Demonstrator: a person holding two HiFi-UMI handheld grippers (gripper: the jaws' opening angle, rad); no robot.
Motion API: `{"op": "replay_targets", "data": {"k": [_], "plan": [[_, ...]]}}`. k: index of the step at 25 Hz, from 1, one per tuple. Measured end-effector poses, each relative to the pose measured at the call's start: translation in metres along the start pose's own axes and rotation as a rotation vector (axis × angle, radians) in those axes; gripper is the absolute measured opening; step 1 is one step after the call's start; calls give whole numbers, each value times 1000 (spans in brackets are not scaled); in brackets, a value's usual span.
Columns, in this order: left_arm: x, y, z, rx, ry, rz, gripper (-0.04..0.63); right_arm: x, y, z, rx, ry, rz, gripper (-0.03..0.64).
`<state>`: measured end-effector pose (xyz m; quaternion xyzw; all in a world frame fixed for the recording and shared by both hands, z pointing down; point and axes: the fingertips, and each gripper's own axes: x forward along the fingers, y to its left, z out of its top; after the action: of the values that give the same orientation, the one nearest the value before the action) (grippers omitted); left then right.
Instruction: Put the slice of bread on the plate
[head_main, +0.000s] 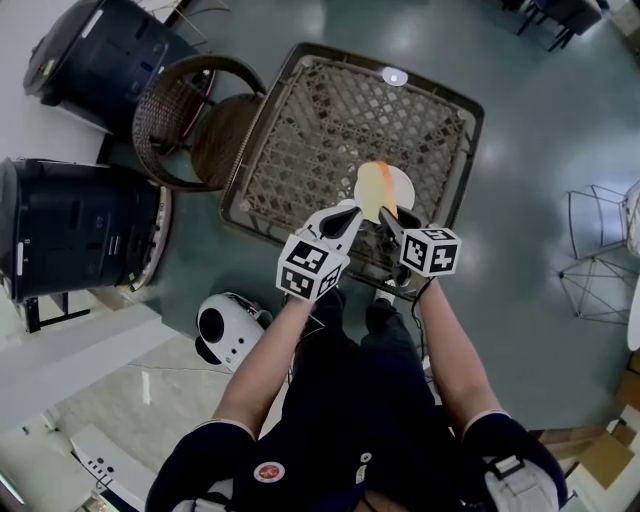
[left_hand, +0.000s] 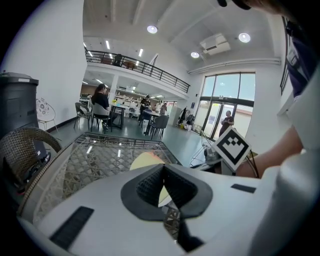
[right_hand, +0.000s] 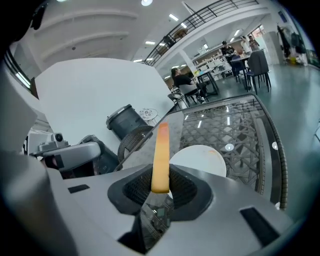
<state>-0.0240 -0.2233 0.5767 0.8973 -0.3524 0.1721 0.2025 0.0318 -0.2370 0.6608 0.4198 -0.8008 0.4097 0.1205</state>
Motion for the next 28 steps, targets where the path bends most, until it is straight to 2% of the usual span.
{"op": "replay_targets", "data": {"k": [10,20,28], "plan": [[0,2,-16,-13,37,-2,5,14,-12,-11,118,21,9,92],[10,-4,-21,-7,64,-26,5,14,-27,-10,113,-4,-24,94],[17,-7,-23,-6,76,-26,5,16,-47,-19,101,1,-76,120]]}}
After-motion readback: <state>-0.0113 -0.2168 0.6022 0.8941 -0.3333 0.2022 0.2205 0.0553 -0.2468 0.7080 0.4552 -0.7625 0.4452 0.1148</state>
